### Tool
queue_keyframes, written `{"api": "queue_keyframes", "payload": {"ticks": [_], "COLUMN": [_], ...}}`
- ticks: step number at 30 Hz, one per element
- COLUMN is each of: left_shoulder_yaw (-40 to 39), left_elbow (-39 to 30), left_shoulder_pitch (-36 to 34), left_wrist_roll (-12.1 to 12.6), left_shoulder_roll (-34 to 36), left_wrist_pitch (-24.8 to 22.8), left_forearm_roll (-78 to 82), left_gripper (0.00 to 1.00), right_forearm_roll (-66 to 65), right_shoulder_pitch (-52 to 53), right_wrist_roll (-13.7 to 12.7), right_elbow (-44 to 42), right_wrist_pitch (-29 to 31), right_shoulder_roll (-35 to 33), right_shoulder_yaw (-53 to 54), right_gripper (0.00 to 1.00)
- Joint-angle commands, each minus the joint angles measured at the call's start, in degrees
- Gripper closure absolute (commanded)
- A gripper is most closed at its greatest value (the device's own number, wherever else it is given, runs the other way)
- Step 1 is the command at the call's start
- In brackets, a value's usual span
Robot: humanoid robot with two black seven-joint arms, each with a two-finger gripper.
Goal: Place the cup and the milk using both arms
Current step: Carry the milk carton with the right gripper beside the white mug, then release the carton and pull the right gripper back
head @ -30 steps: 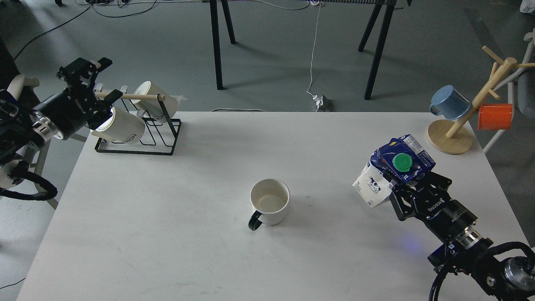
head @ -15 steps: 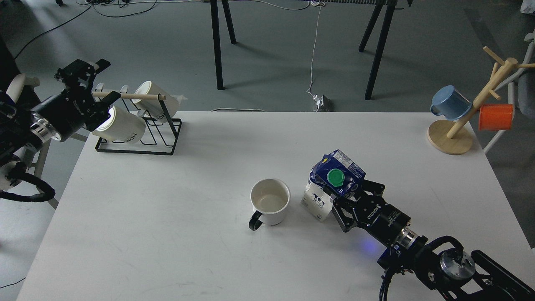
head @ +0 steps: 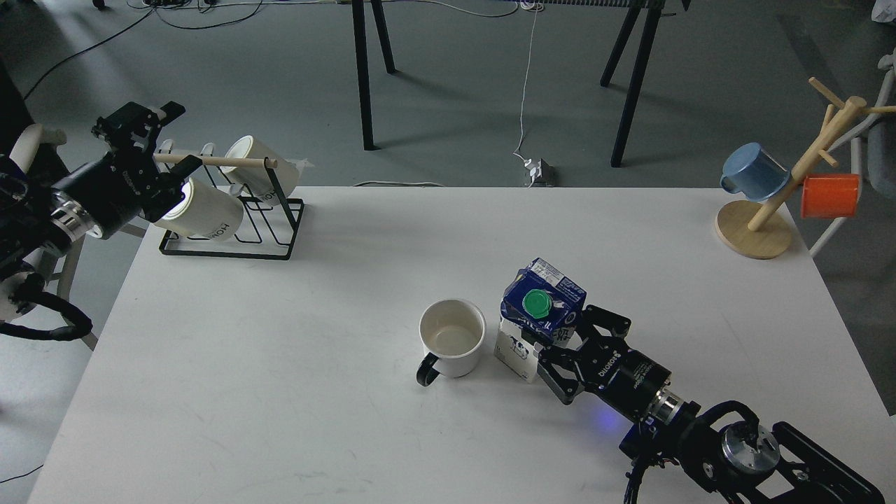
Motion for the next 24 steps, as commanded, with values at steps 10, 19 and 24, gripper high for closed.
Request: {"api": "queue_keyframes", "payload": {"ticks": [10, 19, 24], "left_shoulder_yaw": [-0.1, -0.1, -0.1], "left_elbow": [0.0, 0.0, -0.1], "left_shoulder_pitch": [-0.1, 2.9, 4.3], "left_wrist_roll": [0.0, 0.0, 0.0], "left_shoulder_roll": [-0.1, -0.2, 0.0], "left_wrist_pitch": [0.0, 0.0, 0.0], "left_forearm_roll": [0.2, 0.3, 0.3], "left_gripper": [0.09, 0.09, 0.09], "right_forearm_roll": [0.5, 1.9, 2.0], "right_shoulder_pitch": [-15.5, -22.5, -10.6], "right_wrist_roll": [0.0, 0.0, 0.0], "right_elbow": [14.5, 16.6, 10.1], "right_wrist_pitch": [0.0, 0.0, 0.0], "right_shoulder_roll": [-12.1, -23.1, -27.4], "right_shoulder_yaw": [7.6, 26.8, 30.2], "right_gripper": [0.02, 0.02, 0.02]}}
